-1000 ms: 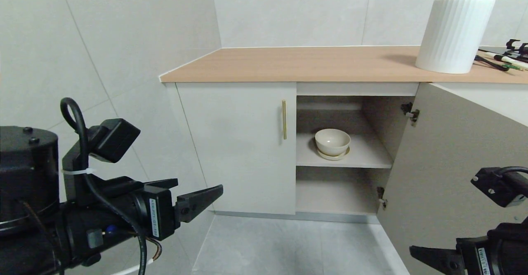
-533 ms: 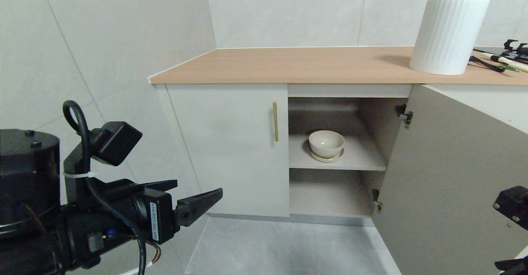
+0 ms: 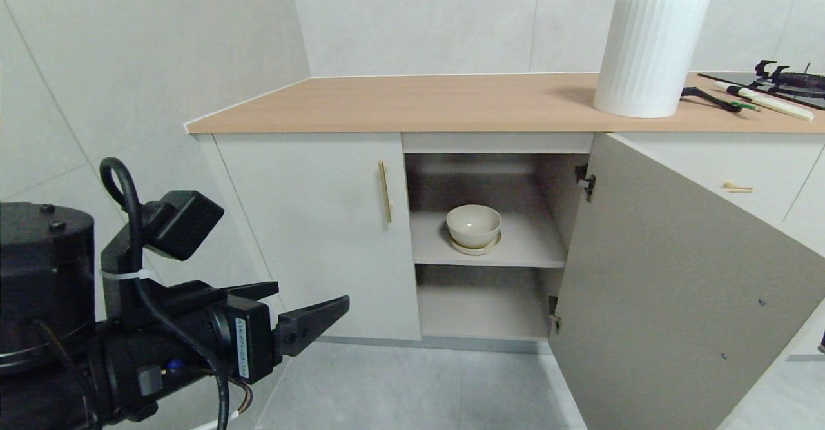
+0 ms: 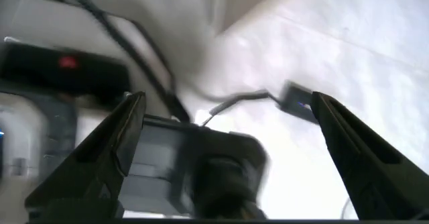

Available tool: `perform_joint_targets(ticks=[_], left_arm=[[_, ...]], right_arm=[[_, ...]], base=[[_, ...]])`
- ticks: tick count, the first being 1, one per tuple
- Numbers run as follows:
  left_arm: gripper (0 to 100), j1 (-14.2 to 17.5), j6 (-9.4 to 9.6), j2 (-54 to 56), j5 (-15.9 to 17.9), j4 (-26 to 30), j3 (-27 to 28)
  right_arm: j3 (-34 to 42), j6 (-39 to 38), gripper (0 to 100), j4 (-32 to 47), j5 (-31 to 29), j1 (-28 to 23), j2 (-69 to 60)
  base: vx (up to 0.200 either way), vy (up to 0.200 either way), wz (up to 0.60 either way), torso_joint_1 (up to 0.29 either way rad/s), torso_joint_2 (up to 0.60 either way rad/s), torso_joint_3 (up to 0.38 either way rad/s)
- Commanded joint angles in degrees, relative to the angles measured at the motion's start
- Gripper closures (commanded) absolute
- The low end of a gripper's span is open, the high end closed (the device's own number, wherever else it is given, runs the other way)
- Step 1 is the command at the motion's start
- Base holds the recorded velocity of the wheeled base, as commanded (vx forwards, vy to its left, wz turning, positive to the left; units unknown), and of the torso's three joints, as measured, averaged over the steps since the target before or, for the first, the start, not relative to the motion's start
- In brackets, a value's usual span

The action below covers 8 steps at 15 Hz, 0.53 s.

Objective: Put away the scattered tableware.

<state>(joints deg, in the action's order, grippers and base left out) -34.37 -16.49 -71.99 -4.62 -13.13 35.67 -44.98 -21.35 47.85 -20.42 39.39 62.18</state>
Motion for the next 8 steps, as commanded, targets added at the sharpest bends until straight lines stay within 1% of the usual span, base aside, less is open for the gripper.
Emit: perform_joint_targets(ticks=[1,2,3,4,5,6,7,8], left_arm=[[0,0.0,-0.03,-0.1,0.0,0.0,-0.1],[0,0.1,-0.03,-0.1,0.0,0.0,-0.1],[0,0.0,-0.03,-0.2,0.0,0.0,-0.1],[0,0.0,-0.03,-0.3,0.0,0.0,-0.1],[0,0.1,-0.03,-0.3,0.0,0.0,-0.1],[0,0.0,-0.03,-0.3,0.0,0.0,-0.1],[0,0.0,-0.03,-0.3,0.0,0.0,-0.1],[0,0.0,-0.03,-0.3,0.0,0.0,-0.1]], right_arm=[[-1.3,1.6,0,1.9,-2.5,-5.3,-0.3],[-1.3,2.1,0,1.9,-3.1,-6.5,-0.3],[-1.6,6.3,0,1.6,-5.2,-14.5,-0.4],[-2.2,8.3,0,1.5,-5.2,-17.9,-0.4],[-2.8,11.1,0,1.4,-5.2,-23.6,-0.4],[-3.4,12.7,0,0.8,-5.3,-28.0,-0.2],[-4.1,15.1,0,-0.2,-5.3,-32.0,-0.4],[-4.3,16.8,0,-3.5,-5.2,-35.4,-0.3]], base=[[0.000,0.000,0.00,0.000,0.00,0.000],[0.000,0.000,0.00,0.000,0.00,0.000],[0.000,0.000,0.00,0.000,0.00,0.000],[0.000,0.000,0.00,0.000,0.00,0.000],[0.000,0.000,0.00,0.000,0.00,0.000],[0.000,0.000,0.00,0.000,0.00,0.000],[0.000,0.000,0.00,0.000,0.00,0.000],[0.000,0.000,0.00,0.000,0.00,0.000]])
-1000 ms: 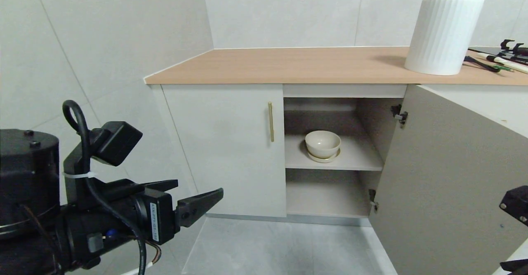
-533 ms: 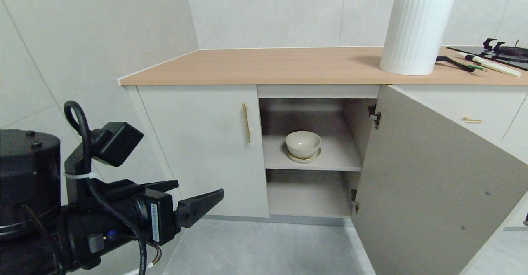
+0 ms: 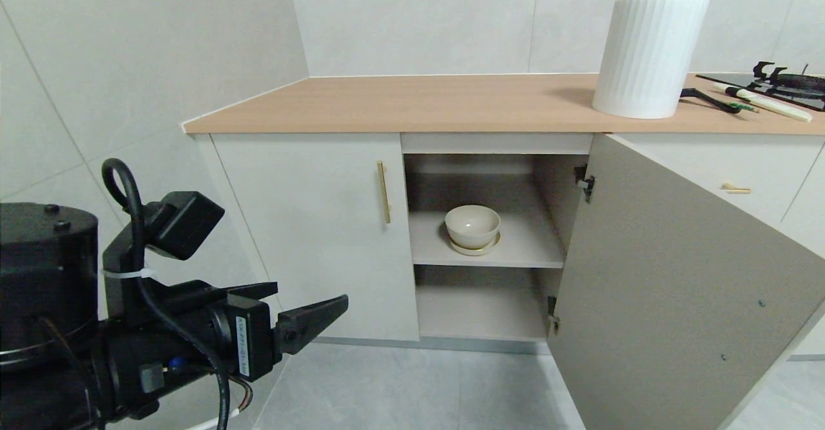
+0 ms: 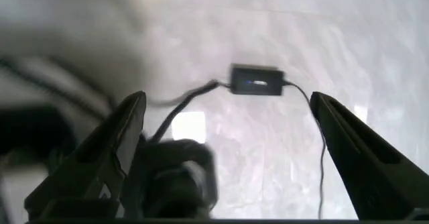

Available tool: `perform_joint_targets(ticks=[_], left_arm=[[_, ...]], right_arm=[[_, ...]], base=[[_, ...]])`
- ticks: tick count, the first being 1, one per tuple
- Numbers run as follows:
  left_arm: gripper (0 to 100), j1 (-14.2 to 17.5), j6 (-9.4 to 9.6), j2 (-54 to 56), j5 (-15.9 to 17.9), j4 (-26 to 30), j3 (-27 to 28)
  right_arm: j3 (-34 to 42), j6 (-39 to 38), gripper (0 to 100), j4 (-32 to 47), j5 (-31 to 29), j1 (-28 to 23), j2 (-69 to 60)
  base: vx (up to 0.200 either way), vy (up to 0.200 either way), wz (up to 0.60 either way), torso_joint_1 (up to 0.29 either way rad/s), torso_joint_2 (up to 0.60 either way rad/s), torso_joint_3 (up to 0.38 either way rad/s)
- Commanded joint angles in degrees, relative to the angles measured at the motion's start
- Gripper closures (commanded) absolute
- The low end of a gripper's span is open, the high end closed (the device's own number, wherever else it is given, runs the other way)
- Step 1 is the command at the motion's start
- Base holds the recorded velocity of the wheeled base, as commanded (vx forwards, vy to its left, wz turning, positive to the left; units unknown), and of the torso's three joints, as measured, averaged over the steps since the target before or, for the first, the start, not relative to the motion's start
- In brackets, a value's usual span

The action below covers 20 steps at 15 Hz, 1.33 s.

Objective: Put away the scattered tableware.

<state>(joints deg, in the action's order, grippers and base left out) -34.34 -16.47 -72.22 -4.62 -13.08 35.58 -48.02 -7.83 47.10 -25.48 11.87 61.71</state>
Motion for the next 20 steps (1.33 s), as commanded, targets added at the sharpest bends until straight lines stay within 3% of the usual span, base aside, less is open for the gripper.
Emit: perform_joint_targets(ticks=[1,4,9,12,20], left_arm=[[0,0.1,-0.05,-0.2,0.0,0.0,0.0],[0,0.0,-0.05,-0.1,0.0,0.0,0.0],[0,0.0,-0.05,0.1,0.0,0.0,0.0],[0,0.0,-0.05,0.1,0.0,0.0,0.1],[0,0.0,-0.14,0.1,0.0,0.0,0.1]], right_arm=[[-0.9,3.8,0,-6.8,-0.1,-10.4,0.5],[-0.1,3.7,0,-16.7,0.6,-15.7,3.8],[2.6,0.6,0,-28.2,2.6,-17.1,10.9],[2.8,-1.8,0,-28.6,3.9,-14.0,11.2],[4.6,-10.2,0,-28.6,4.3,1.2,11.3]], base=[[0.000,0.000,0.00,0.000,0.00,0.000],[0.000,0.000,0.00,0.000,0.00,0.000],[0.000,0.000,0.00,0.000,0.00,0.000],[0.000,0.000,0.00,0.000,0.00,0.000],[0.000,0.000,0.00,0.000,0.00,0.000]])
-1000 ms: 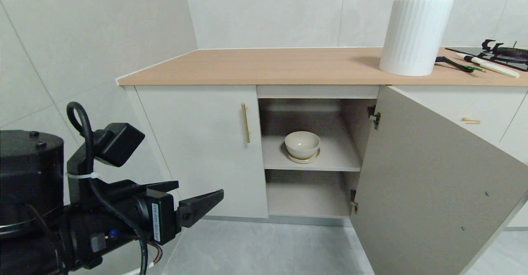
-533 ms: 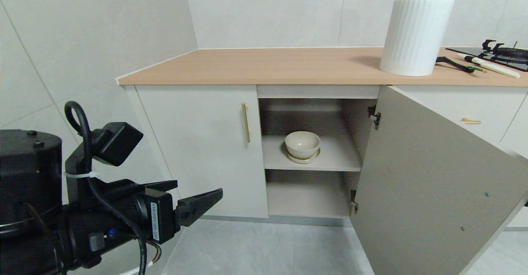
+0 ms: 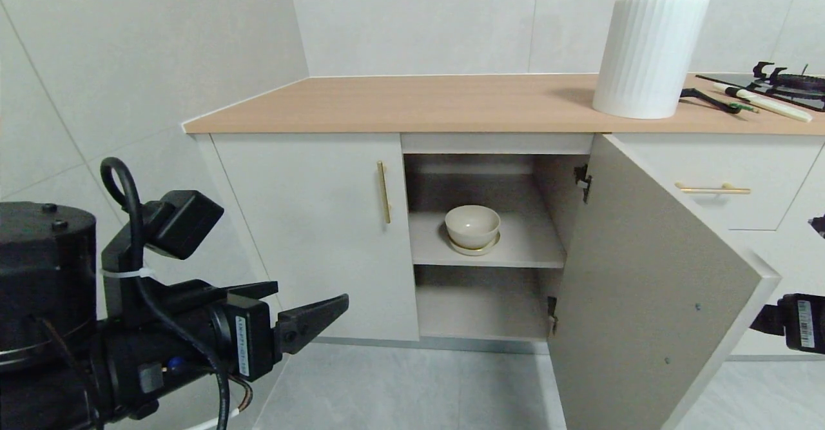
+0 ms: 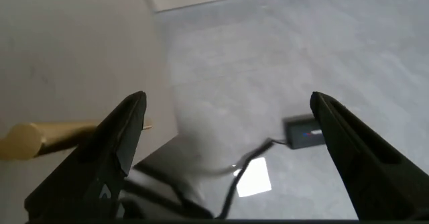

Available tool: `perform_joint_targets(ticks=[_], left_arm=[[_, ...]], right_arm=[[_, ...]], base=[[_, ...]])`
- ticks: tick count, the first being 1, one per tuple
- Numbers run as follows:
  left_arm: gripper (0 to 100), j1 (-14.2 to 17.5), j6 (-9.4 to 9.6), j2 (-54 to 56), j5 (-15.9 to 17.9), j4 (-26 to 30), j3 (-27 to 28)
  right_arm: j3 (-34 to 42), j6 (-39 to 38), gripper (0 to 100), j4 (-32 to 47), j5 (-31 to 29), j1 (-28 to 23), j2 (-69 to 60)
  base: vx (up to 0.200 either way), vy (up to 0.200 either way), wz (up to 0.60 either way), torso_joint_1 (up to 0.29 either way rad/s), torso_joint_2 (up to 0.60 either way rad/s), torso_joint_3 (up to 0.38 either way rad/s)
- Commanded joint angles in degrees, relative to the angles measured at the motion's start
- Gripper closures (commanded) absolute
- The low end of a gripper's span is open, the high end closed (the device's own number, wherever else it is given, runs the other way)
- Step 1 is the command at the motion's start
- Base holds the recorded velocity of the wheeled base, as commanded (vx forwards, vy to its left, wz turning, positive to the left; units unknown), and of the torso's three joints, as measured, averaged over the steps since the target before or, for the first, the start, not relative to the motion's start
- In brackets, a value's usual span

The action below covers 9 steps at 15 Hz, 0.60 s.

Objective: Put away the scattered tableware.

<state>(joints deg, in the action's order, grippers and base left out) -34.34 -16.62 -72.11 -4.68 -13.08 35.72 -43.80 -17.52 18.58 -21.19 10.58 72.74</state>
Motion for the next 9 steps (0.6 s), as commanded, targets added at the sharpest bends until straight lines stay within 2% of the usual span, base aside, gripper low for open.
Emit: perform_joint_targets(ticks=[1,3,4,5,9], left_arm=[[0,0.0,-0.17,0.1,-0.1,-0.1,0.2],[0,0.1,-0.35,0.7,-0.1,-0.2,0.7],[0,0.1,-0.44,0.8,-0.2,-0.2,0.9],[0,0.3,-0.52,1.0,-0.2,-0.3,1.2],[0,0.3,-0.44,2.4,-0.3,-0.3,1.3]], right_arm=[[0.6,-3.5,0,0.0,0.0,6.6,0.7],[0.0,-6.3,0,-0.1,0.7,12.9,2.2],[-0.2,-6.4,0,-0.4,1.5,14.4,3.2],[-1.7,-6.4,0,-3.4,3.3,16.5,6.6],[-8.0,-5.9,0,-10.1,4.5,19.2,18.4]], base=[[0.000,0.000,0.00,0.000,0.00,0.000],[0.000,0.000,0.00,0.000,0.00,0.000],[0.000,0.000,0.00,0.000,0.00,0.000],[0.000,0.000,0.00,0.000,0.00,0.000],[0.000,0.000,0.00,0.000,0.00,0.000]])
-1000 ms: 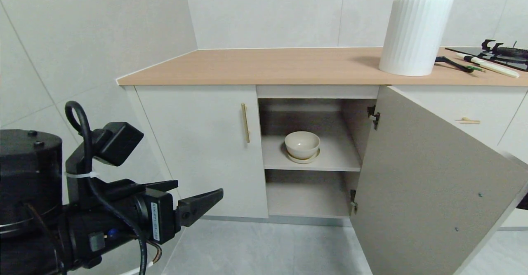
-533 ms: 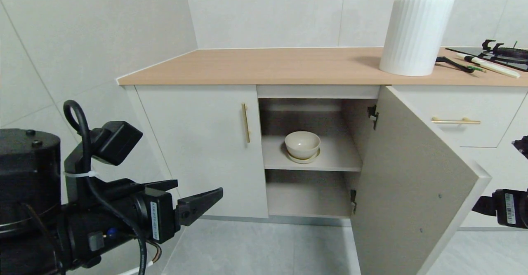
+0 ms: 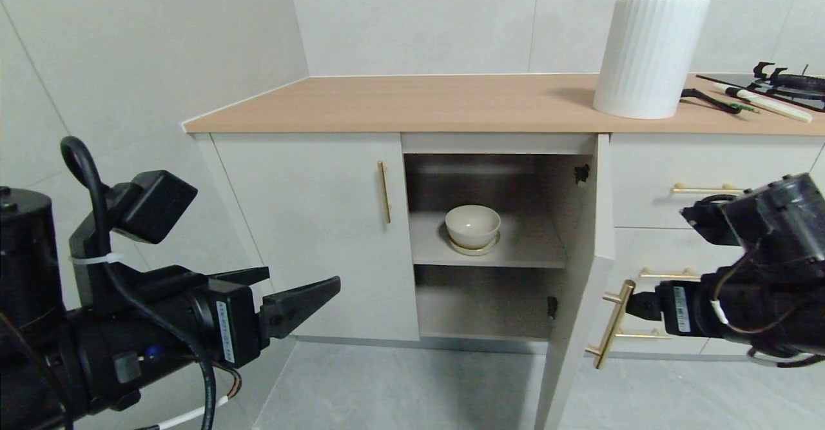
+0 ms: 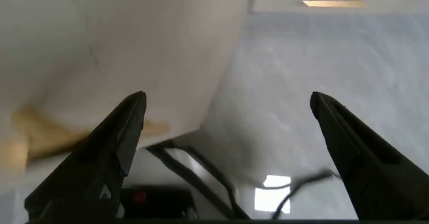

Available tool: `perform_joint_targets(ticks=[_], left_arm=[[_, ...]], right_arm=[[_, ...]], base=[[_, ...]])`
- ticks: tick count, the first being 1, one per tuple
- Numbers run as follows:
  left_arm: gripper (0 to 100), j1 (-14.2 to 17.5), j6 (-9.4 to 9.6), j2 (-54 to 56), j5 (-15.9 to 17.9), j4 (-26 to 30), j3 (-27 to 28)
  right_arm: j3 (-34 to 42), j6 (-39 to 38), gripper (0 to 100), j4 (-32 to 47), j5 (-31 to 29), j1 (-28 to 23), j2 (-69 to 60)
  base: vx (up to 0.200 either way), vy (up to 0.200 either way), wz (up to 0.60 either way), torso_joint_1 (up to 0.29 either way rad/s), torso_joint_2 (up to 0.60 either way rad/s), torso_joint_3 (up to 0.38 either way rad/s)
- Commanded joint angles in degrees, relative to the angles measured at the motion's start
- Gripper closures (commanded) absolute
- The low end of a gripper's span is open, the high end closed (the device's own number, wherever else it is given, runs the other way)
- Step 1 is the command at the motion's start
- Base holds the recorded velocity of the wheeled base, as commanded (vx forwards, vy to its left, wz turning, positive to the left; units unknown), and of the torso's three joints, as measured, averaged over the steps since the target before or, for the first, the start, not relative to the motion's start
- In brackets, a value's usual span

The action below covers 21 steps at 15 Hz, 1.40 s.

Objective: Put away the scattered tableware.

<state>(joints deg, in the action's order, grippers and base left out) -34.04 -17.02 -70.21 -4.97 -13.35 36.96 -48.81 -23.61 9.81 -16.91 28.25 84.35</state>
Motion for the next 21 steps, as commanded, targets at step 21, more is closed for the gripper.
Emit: perform_joint_targets(ticks=[21], left_arm=[[0,0.0,0.06,-0.3,0.2,0.0,0.1]], right_arm=[[-9.3,-5.4,0,-30.2,8.1,-0.6,30.3]], base=[[0.000,0.000,0.00,0.000,0.00,0.000]])
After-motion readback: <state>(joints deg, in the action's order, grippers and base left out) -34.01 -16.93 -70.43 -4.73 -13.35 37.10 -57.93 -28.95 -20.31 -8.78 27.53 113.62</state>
